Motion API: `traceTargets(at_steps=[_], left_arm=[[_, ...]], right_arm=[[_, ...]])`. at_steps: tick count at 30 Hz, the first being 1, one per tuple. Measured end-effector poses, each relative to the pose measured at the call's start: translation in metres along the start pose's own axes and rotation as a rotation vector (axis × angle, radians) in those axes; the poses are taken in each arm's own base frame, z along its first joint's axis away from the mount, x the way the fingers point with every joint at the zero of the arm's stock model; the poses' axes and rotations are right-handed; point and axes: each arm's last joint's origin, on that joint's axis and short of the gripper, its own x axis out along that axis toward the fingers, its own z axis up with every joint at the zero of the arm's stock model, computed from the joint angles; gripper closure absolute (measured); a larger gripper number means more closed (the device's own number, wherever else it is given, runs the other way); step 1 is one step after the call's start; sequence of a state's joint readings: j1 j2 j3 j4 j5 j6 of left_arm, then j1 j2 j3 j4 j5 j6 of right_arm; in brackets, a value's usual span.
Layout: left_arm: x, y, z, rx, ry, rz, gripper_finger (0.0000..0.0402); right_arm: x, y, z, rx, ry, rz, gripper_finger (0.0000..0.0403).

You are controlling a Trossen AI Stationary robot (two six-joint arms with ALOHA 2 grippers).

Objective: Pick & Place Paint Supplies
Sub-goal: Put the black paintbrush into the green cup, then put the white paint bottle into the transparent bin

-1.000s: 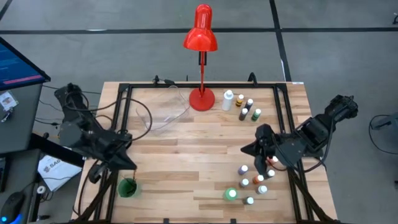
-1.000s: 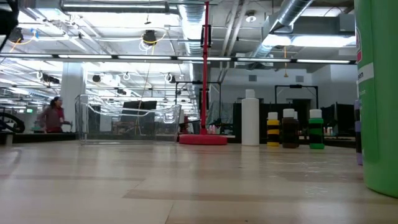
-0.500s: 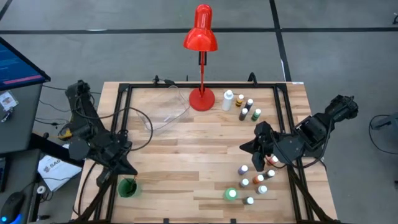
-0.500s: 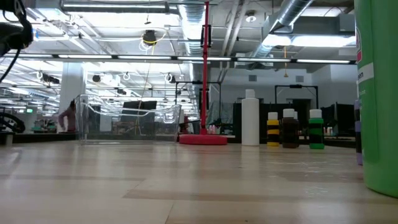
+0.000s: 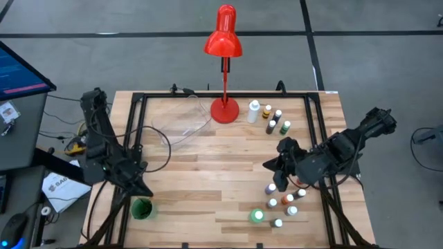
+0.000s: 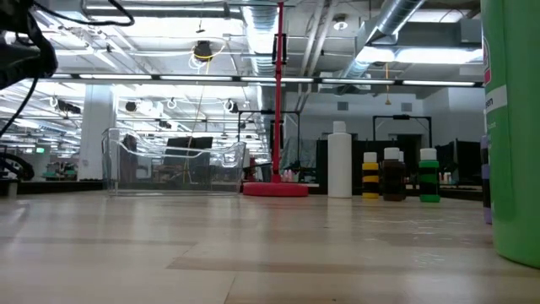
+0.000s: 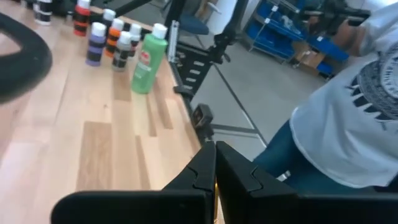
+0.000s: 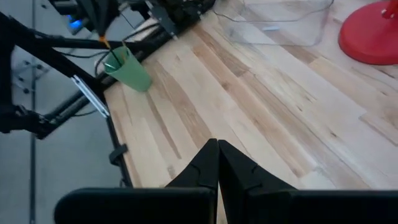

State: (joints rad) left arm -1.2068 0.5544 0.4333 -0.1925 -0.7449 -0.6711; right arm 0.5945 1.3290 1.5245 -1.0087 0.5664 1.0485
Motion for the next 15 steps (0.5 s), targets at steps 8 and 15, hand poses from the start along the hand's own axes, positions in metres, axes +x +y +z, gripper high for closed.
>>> traceTargets(at_steps=[8, 15], left_arm=[[0.0035, 0.0054, -0.0114, 0.02, 0.012, 0.022, 0.039], [0.0036, 0.0054, -0.0108, -0.074, 0.002, 0.027, 0.0337]], right_arm=[[0.0017, 0.0009, 0.0011, 0.009, 0.01, 0.011, 0.0403], [0.0017, 0.0014, 0.0015, 0.012, 0.006, 0.016, 0.0403]])
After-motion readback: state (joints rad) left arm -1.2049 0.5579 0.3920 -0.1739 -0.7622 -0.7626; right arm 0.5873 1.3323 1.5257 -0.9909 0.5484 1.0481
